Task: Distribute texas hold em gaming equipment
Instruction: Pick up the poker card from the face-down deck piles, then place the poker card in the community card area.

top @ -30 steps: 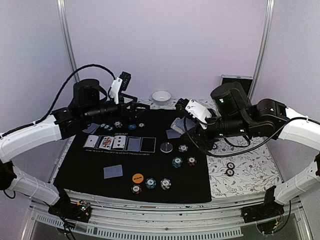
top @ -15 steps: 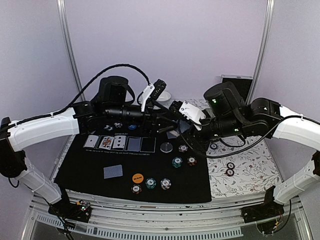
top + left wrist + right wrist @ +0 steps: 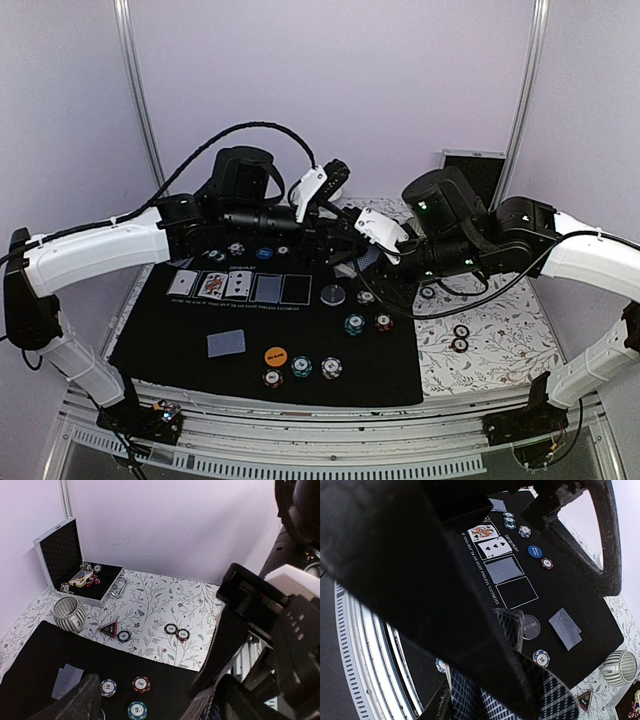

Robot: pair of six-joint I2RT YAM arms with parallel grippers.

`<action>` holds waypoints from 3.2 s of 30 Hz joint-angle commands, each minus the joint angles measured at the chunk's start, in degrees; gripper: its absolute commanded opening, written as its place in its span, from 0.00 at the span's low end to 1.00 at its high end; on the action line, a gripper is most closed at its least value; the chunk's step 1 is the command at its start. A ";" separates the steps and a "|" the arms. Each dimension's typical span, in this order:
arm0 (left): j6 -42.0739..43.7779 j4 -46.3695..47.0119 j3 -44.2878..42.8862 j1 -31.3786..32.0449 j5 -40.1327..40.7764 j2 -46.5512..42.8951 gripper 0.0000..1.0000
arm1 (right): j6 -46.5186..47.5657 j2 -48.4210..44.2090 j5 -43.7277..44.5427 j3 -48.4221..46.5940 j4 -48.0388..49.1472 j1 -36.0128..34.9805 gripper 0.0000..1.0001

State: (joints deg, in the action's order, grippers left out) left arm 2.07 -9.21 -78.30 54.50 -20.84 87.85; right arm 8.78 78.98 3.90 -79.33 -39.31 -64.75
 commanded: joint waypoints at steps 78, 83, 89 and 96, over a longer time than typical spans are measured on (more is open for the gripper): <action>0.37 -10.17 2.40 -14.67 -3.32 -18.26 0.00 | -0.04 -2.71 1.39 1.72 3.06 -0.40 0.04; 9.97 -24.41 -1.33 -17.66 3.29 -12.13 0.00 | 0.00 -2.77 1.12 1.66 3.15 -0.40 0.04; 24.44 -41.38 -9.71 -21.69 -1.45 3.84 0.00 | -0.16 -3.63 1.07 1.52 2.68 -0.45 0.04; 33.15 -57.12 -27.78 -22.86 -3.63 27.49 0.00 | -0.75 -4.00 1.08 1.38 2.16 -0.45 0.04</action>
State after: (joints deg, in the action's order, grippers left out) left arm 27.77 -52.66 -97.32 32.03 -22.65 105.73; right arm 8.78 76.73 4.43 -77.93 -37.71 -64.86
